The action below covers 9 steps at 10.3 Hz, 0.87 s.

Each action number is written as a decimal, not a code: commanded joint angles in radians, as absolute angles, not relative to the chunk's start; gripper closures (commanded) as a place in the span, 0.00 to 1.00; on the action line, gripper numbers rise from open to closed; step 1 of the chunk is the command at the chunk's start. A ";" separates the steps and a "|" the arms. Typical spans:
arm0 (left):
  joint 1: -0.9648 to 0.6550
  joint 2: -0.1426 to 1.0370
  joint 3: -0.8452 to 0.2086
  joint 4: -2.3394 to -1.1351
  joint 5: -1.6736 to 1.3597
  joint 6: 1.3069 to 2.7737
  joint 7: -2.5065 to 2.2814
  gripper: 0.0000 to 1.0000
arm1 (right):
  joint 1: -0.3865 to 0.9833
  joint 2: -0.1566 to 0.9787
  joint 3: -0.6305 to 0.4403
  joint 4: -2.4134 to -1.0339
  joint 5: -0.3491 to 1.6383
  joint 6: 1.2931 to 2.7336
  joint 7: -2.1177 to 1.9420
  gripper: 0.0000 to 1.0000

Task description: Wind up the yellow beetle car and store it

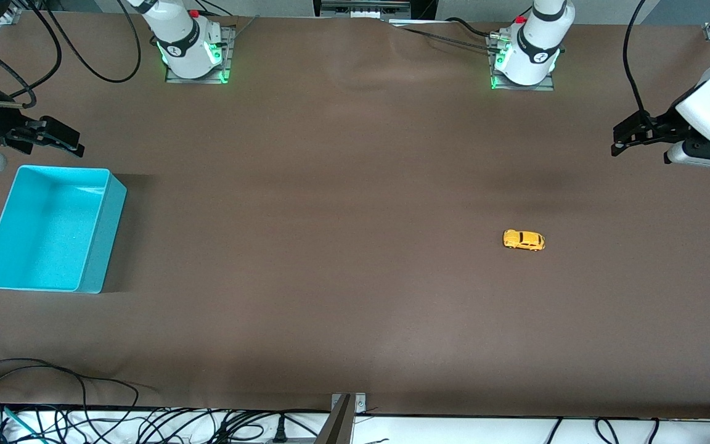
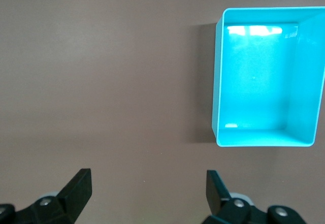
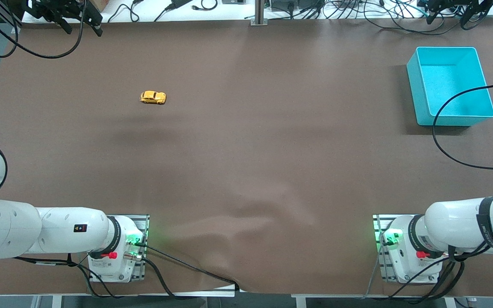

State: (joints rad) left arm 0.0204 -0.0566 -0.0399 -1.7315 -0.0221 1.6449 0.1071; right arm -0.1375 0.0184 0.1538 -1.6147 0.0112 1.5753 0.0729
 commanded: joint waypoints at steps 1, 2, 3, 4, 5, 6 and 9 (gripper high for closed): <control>0.031 -0.060 -0.051 -1.738 0.000 1.635 0.130 0.00 | -0.143 0.028 0.149 -1.592 0.006 1.566 0.071 0.00; 0.031 -0.058 -0.051 -1.738 0.000 1.637 0.130 0.00 | -0.141 0.028 0.149 -1.594 0.008 1.566 0.072 0.00; 0.029 -0.058 -0.051 -1.738 0.000 1.637 0.130 0.00 | -0.141 0.026 0.149 -1.592 0.000 1.566 0.072 0.00; 0.029 -0.058 -0.051 -1.738 0.000 1.637 0.130 0.00 | -0.141 0.026 0.149 -1.592 -0.002 1.569 0.074 0.00; 0.029 -0.055 -0.051 -1.738 0.000 1.637 0.132 0.00 | -0.141 0.026 0.149 -1.592 0.000 1.569 0.074 0.00; 0.029 -0.037 -0.051 -1.738 -0.002 1.643 0.133 0.00 | -0.141 0.028 0.149 -1.592 0.002 1.568 0.074 0.00; 0.020 0.046 -0.080 -1.752 -0.005 1.761 0.182 0.00 | -0.141 0.041 0.149 -1.592 0.005 1.571 0.074 0.00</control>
